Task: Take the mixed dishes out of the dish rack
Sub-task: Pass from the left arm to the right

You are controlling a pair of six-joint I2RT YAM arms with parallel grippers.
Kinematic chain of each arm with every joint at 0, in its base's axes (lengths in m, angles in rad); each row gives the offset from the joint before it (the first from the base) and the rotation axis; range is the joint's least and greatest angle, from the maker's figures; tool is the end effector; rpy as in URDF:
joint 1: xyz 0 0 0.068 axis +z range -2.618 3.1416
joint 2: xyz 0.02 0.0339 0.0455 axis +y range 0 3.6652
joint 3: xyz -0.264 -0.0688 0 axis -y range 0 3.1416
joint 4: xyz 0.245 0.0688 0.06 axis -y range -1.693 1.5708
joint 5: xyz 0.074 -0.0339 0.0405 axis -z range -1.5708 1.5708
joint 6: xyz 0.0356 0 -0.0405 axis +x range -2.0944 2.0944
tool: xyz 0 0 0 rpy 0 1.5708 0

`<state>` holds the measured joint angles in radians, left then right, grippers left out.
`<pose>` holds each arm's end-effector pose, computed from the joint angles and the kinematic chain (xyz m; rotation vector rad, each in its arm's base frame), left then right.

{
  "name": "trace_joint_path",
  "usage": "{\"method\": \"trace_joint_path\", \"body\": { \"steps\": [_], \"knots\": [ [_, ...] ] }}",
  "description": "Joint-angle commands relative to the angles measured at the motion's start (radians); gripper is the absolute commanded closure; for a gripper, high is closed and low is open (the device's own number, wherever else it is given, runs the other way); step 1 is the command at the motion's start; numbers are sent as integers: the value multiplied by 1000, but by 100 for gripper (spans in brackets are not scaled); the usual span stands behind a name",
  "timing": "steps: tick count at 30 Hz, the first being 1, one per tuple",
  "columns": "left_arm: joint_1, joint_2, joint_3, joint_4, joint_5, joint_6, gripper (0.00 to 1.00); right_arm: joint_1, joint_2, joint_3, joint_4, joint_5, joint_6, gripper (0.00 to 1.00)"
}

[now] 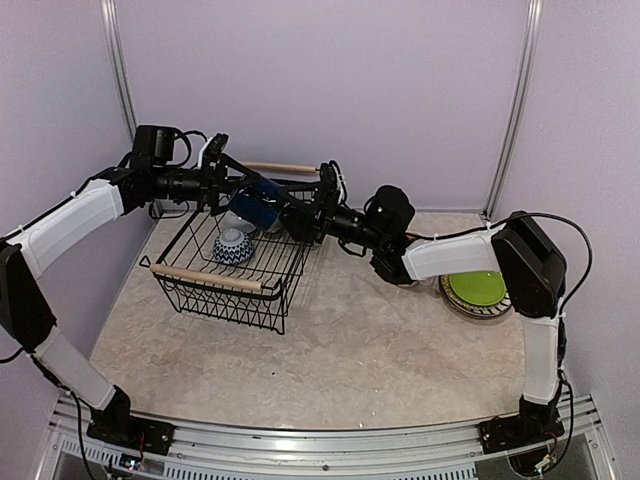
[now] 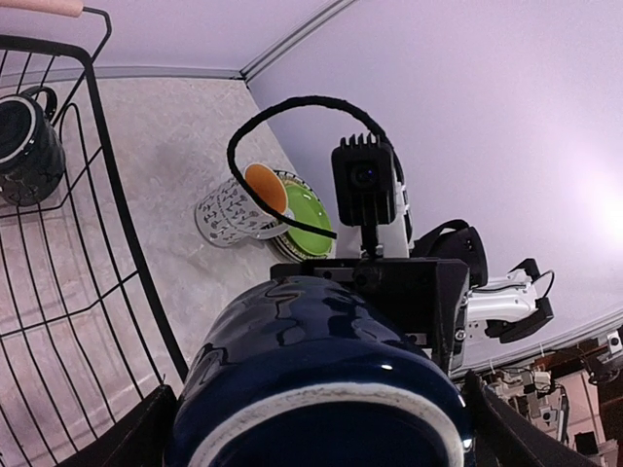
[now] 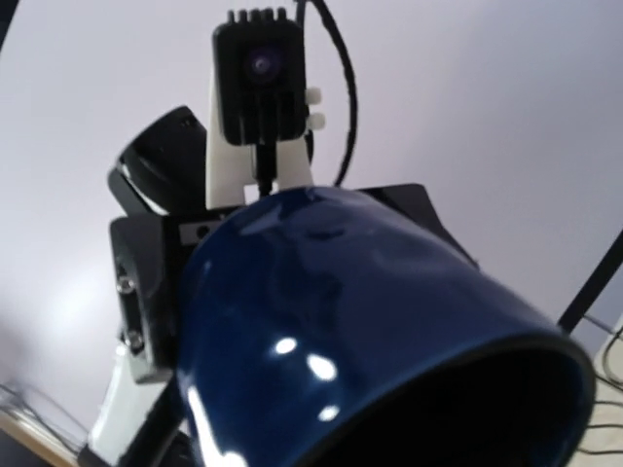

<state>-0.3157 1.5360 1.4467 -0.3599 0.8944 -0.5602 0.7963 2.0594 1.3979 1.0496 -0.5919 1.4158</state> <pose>0.3212 -0.1341 0.3734 0.3626 2.1083 -1.4352 0.3145 0.3498 0.2826 -0.1892 1.6168 2.1757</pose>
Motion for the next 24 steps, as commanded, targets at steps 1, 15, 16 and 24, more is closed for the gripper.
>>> {"method": "trace_joint_path", "body": {
  "steps": [1,15,16,24],
  "knots": [
    [5,-13,-28,158,80,-69,74,9,10,20,141,-6,101,19],
    [-75,68,-1,105,117,47,74,18,2,0,241,-16,177,43],
    [-82,69,-1,104,114,54,73,19,3,-1,250,-16,184,46],
    [-93,83,3,87,93,58,67,22,-41,-73,299,5,169,89]
  ]
}}
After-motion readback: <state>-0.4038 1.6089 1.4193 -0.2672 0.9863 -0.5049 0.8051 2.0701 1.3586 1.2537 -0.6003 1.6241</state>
